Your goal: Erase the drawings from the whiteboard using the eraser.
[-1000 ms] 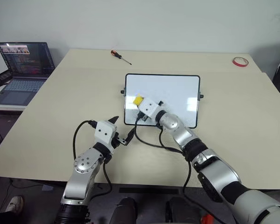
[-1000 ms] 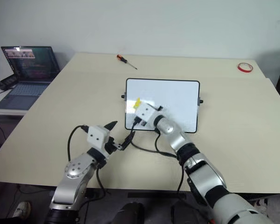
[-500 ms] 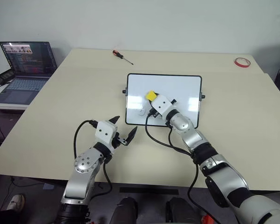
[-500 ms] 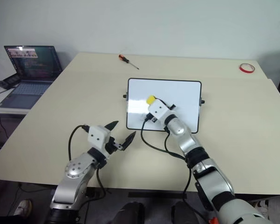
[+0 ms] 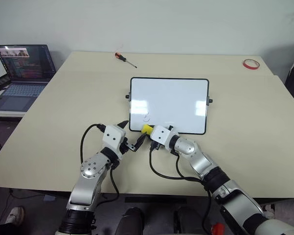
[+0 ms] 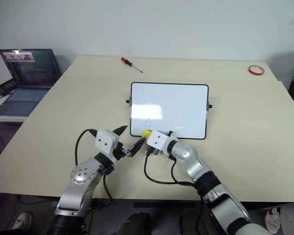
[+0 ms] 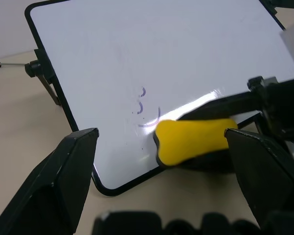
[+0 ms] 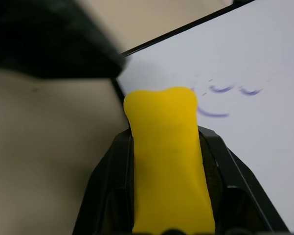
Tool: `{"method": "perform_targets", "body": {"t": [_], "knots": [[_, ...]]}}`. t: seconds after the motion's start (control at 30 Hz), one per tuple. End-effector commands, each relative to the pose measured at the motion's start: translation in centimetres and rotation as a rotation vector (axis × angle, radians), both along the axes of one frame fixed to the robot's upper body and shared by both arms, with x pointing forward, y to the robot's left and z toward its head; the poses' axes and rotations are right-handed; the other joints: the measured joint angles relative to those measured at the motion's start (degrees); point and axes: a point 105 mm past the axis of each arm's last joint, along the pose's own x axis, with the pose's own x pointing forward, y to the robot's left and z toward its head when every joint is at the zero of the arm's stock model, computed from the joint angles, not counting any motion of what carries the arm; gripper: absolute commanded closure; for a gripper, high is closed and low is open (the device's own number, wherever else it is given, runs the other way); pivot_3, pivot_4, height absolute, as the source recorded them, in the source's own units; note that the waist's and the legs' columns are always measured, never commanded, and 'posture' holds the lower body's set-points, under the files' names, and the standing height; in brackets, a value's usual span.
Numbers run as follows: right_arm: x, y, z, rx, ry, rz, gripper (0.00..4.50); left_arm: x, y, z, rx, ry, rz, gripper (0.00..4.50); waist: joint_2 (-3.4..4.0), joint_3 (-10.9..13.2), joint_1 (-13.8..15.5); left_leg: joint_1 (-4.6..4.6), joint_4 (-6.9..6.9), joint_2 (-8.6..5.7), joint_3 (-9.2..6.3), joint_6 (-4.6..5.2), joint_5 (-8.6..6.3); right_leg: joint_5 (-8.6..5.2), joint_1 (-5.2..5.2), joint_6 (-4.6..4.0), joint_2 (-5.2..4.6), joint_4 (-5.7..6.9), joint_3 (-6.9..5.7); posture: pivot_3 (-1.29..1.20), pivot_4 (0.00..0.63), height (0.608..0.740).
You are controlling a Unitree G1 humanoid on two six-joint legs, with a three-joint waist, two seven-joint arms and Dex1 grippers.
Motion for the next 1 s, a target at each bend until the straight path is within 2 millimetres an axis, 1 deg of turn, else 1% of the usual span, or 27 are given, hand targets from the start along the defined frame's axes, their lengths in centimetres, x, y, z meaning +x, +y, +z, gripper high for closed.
{"method": "perform_targets", "body": {"t": [0.03, 0.1, 0.2, 0.3, 0.33, 0.4, 0.43, 0.47, 0.5, 0.63, 0.73, 0.9, 0.93, 1.0], "knots": [[3.6, -3.7, 2.4, 0.046, -0.097, -0.233, 3.17, -0.1, -0.2, 1.0, -0.007, -0.045, -0.004, 0.00, -0.01, 0.02, 0.12, 0.00, 0.00, -0.01, 0.00, -0.03, 0.03, 0.00, 0.00, 0.00, 0.00, 0.00, 0.00, 0.00, 0.150, 0.740], [4.2, -4.0, 3.2, 0.064, -0.128, -0.270, 3.17, -0.2, -0.2, 1.0, -0.008, -0.045, -0.004, 0.00, -0.05, 0.04, 0.40, -0.01, 0.01, -0.05, -0.06, -0.02, 0.04, 0.00, 0.02, 0.00, 0.00, -0.01, -0.05, 0.00, 0.150, 0.740], [4.4, -3.8, 3.3, 0.063, -0.143, -0.279, 3.17, -0.2, -0.3, 0.9, -0.009, -0.045, -0.004, 0.00, -0.06, 0.03, 0.32, -0.06, -0.01, -0.10, -0.04, -0.02, 0.04, 0.00, 0.01, 0.00, 0.00, -0.05, -0.04, 0.00, 0.150, 0.740], [3.3, -2.4, 1.6, 0.028, -0.085, -0.186, 3.17, -0.3, -0.2, 0.9, -0.008, -0.045, -0.002, 0.00, -0.05, 0.03, 0.13, -0.05, -0.19, -0.10, 0.03, -0.02, 0.04, 0.00, -0.05, 0.00, -0.17, -0.06, 0.00, 0.00, 0.150, 0.740], [2.7, -1.9, 0.7, 0.001, -0.054, -0.147, 3.17, -0.2, -0.2, 0.9, -0.008, -0.045, -0.002, 0.00, -0.05, 0.03, 0.06, -0.04, -0.22, -0.09, 0.04, -0.02, 0.04, 0.00, -0.07, -0.01, -0.23, -0.05, -0.02, 0.00, 0.150, 0.740], [1.0, -0.9, -1.9, -0.079, 0.038, -0.030, 3.17, -0.2, -0.2, 0.9, -0.008, -0.045, -0.001, 0.00, -0.06, 0.02, -0.03, -0.02, -0.27, -0.08, 0.04, -0.02, 0.04, -0.01, -0.07, -0.01, -0.23, -0.05, -0.02, 0.00, 0.150, 0.740], [0.2, -0.7, -2.8, -0.110, 0.068, 0.014, 3.17, -0.2, -0.2, 0.8, -0.008, -0.045, -0.002, 0.00, -0.06, 0.02, -0.07, 0.01, -0.29, -0.07, 0.06, -0.02, 0.04, -0.01, -0.06, -0.02, -0.23, -0.05, -0.02, 0.00, 0.150, 0.740], [-0.4, -0.6, -3.3, -0.128, 0.091, 0.046, 3.17, -0.2, -0.3, 0.8, -0.009, -0.045, -0.003, 0.00, -0.06, 0.02, -0.09, 0.03, -0.30, -0.07, 0.07, -0.02, 0.04, -0.01, -0.05, -0.02, -0.23, -0.05, -0.02, 0.00, 0.150, 0.740], [-0.6, -0.6, -3.5, -0.134, 0.099, 0.056, 3.17, -0.2, -0.3, 0.8, -0.010, -0.045, -0.003, 0.00, -0.06, 0.02, -0.06, 0.03, -0.31, -0.07, 0.07, -0.02, 0.04, -0.01, -0.05, -0.02, -0.23, -0.05, -0.02, 0.00, 0.150, 0.740], [-0.2, -0.9, -2.8, -0.134, 0.079, 0.045, 3.17, -0.1, -0.3, 0.8, -0.011, -0.044, -0.004, 0.00, -0.08, 0.02, 0.17, 0.06, -0.30, -0.12, 0.02, 0.00, 0.06, -0.01, -0.01, -0.01, -0.26, -0.06, -0.06, 0.00, 0.150, 0.740], [1.4, -1.6, -1.2, -0.097, 0.023, -0.040, 3.17, -0.1, -0.3, 0.8, -0.012, -0.043, -0.004, 0.00, -0.07, 0.04, 0.15, 0.04, -0.30, -0.12, 0.00, 0.00, 0.06, -0.02, -0.02, -0.01, -0.27, -0.07, -0.07, 0.00, 0.150, 0.740], [3.8, -3.0, 2.1, -0.009, -0.109, -0.207, 3.17, -0.2, -0.3, 0.8, -0.013, -0.043, -0.002, 0.00, -0.07, 0.05, 0.25, 0.03, -0.30, -0.13, -0.03, -0.03, 0.08, -0.02, -0.03, -0.02, -0.28, -0.06, -0.08, 0.00, 0.150, 0.740], [4.1, -3.2, 2.4, 0.004, -0.121, -0.227, 3.17, -0.2, -0.3, 0.8, -0.013, -0.043, -0.001, 0.00, -0.07, 0.05, 0.26, 0.03, -0.31, -0.13, -0.04, -0.03, 0.08, -0.02, -0.02, -0.02, -0.28, -0.06, -0.09, 0.00, 0.150, 0.740], [4.2, -3.0, 2.4, 0.016, -0.111, -0.230, 3.17, -0.3, -0.3, 0.8, -0.014, -0.042, -0.001, 0.00, -0.07, 0.04, 0.24, 0.03, -0.31, -0.14, -0.03, -0.03, 0.08, -0.02, -0.02, -0.03, -0.29, -0.07, -0.08, 0.00, 0.150, 0.740]]}}
